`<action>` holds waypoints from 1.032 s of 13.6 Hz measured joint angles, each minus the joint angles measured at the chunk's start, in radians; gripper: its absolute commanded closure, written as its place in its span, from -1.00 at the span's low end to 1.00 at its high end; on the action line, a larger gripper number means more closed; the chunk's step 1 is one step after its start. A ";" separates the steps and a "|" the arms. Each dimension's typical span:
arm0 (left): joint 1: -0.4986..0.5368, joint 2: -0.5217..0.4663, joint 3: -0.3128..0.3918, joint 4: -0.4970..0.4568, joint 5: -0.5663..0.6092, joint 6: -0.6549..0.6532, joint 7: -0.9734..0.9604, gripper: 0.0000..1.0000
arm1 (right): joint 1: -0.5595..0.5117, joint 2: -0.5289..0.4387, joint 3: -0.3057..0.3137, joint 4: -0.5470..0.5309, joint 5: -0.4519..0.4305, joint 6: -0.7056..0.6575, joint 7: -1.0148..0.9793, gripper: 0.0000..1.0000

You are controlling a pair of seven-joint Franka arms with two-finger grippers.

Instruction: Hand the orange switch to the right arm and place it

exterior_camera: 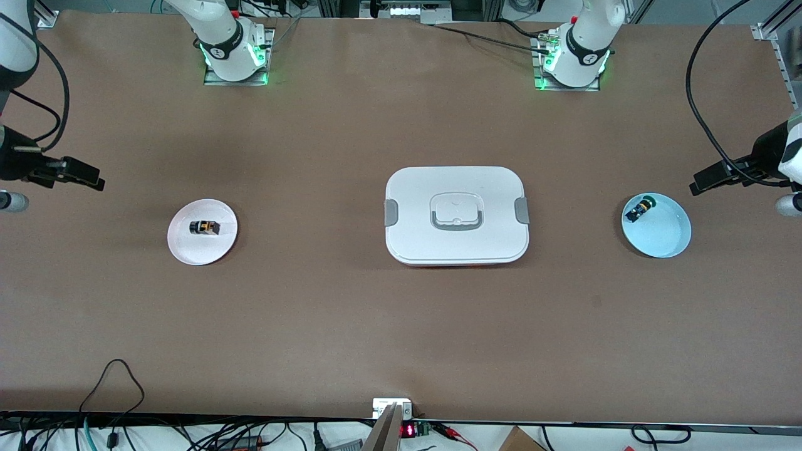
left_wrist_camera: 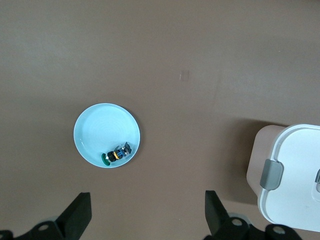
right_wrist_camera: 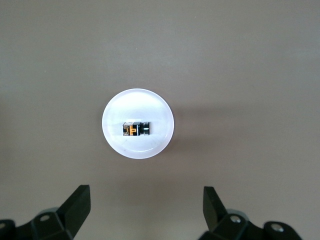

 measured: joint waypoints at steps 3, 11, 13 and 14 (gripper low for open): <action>0.000 0.000 0.000 0.000 0.000 0.000 0.000 -1.00 | 0.003 -0.030 0.003 -0.007 0.000 -0.001 0.000 -1.00; 0.000 0.000 0.000 0.000 0.000 0.000 0.000 -1.00 | 0.009 -0.034 0.010 -0.007 0.000 -0.001 0.000 -1.00; 0.000 0.000 0.000 0.000 0.000 0.000 0.000 -1.00 | 0.014 -0.034 0.010 -0.007 0.000 0.000 0.000 -1.00; 0.000 0.000 0.000 0.000 0.000 0.000 0.000 -1.00 | 0.015 -0.034 0.010 -0.006 0.000 0.000 0.000 -1.00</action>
